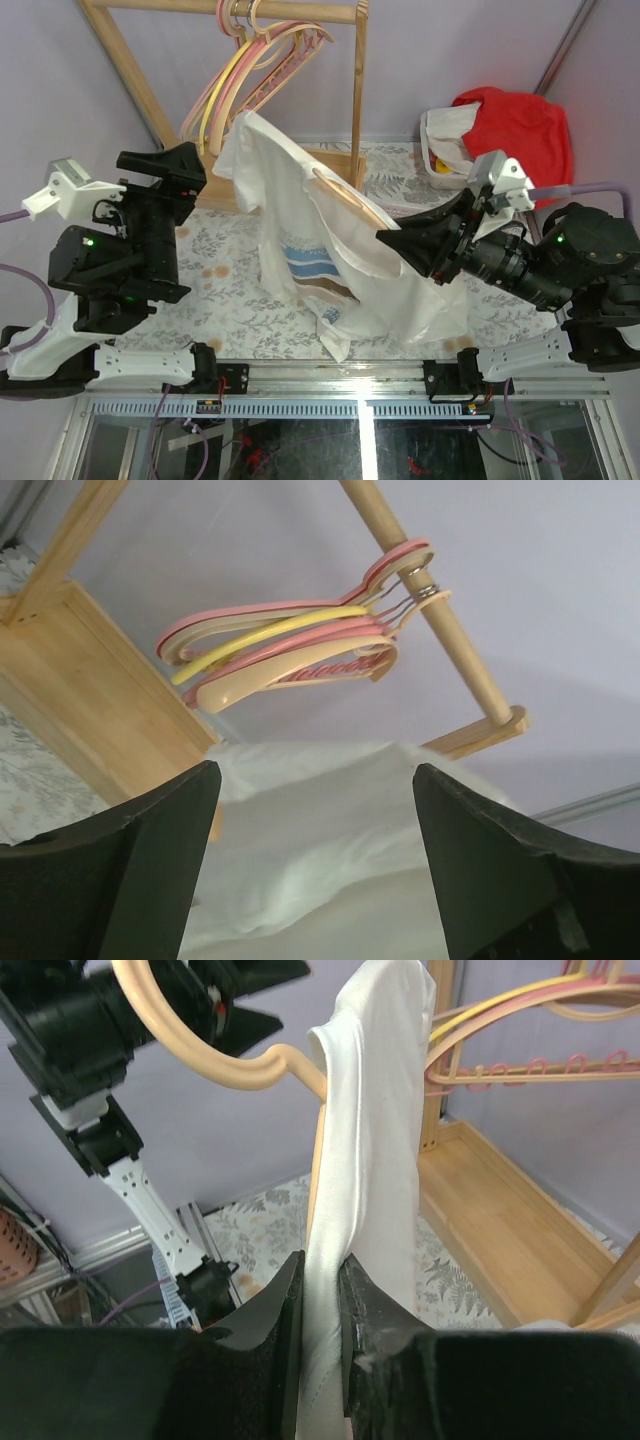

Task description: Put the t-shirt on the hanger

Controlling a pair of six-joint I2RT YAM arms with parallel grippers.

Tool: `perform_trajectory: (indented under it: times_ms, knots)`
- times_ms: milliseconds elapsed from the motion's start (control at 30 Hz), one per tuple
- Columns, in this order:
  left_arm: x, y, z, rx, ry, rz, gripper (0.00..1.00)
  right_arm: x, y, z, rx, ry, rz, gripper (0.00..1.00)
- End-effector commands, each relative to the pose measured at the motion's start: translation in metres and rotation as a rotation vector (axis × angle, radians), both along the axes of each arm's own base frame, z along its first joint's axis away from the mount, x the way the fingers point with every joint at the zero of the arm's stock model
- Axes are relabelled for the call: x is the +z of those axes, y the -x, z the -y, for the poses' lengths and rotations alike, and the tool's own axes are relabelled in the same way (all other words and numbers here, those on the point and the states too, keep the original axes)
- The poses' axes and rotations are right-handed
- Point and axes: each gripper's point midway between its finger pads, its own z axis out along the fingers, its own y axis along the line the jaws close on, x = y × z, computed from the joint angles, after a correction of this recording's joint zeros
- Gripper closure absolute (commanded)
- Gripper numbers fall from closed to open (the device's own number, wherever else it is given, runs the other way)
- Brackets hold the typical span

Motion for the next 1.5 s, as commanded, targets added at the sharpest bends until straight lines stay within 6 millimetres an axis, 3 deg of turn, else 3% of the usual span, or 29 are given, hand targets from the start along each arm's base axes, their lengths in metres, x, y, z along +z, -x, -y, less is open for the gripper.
perform_trajectory:
  times_ms: [0, 300, 567, 867, 1133, 1300, 1467]
  knots:
    - [-0.02, 0.0, -0.005, 0.062, -0.093, -0.066, 0.23, 0.054, -0.015, 0.015, -0.088, -0.158, 0.058, 1.0]
    - [-0.014, -0.003, 0.007, 0.039, -0.145, -0.063, 0.24, 0.111, -0.031, 0.03, -0.204, -0.378, 0.091, 1.0]
    - [-0.009, -0.006, 0.017, 0.023, -0.187, -0.06, 0.23, 0.126, -0.056, 0.029, -0.402, -0.461, 0.078, 1.0]
    - [-0.014, -0.004, 0.009, 0.035, -0.196, -0.073, 0.24, 0.117, -0.077, 0.017, -0.546, -0.46, 0.041, 1.0]
    - [-0.012, -0.001, -0.001, 0.044, -0.211, -0.086, 0.25, 0.083, -0.117, -0.039, -0.559, -0.382, -0.016, 1.0]
    - [-0.011, 0.002, -0.012, 0.051, -0.21, -0.093, 0.25, 0.061, -0.159, -0.055, -0.475, -0.41, -0.148, 1.0]
    - [-0.011, 0.004, -0.019, 0.053, -0.208, -0.096, 0.25, 0.062, -0.165, -0.066, -0.435, -0.399, -0.168, 1.0]
